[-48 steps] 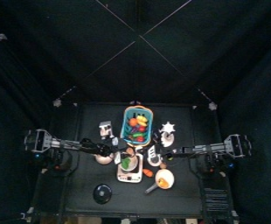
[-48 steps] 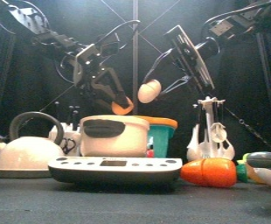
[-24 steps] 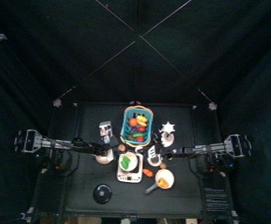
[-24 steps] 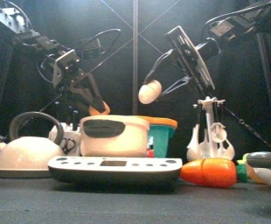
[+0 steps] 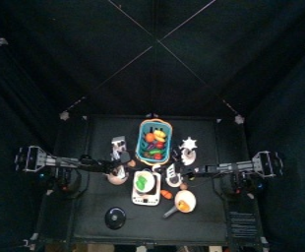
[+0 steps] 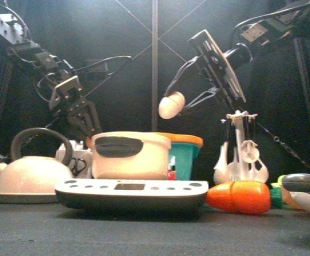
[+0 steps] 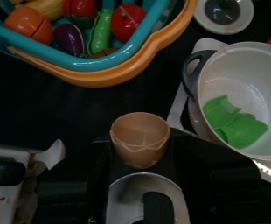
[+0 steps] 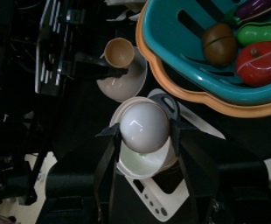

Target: Remove other half of egg shell

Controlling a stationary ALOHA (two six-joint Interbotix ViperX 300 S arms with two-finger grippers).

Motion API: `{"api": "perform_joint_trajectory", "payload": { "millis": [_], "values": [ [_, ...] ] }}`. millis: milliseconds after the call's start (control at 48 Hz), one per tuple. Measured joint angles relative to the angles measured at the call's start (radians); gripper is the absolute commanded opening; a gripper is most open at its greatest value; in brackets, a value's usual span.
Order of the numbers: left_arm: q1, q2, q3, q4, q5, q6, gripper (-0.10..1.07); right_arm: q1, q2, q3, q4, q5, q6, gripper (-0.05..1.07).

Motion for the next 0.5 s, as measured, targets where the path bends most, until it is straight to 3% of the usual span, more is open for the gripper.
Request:
{"api": "perform_joint_trajectory", "payload": {
  "millis": [188,500],
  "values": [
    [0.005,-0.002,0.002,-0.002,0.006,0.0,0.89,0.002,0.0,0.0,0.002,0.0,0.002,0.6],
    [0.011,-0.008,0.002,-0.003,0.012,0.0,0.92,0.002,0.0,0.002,0.0,0.0,0.002,0.6]
  ]
}}
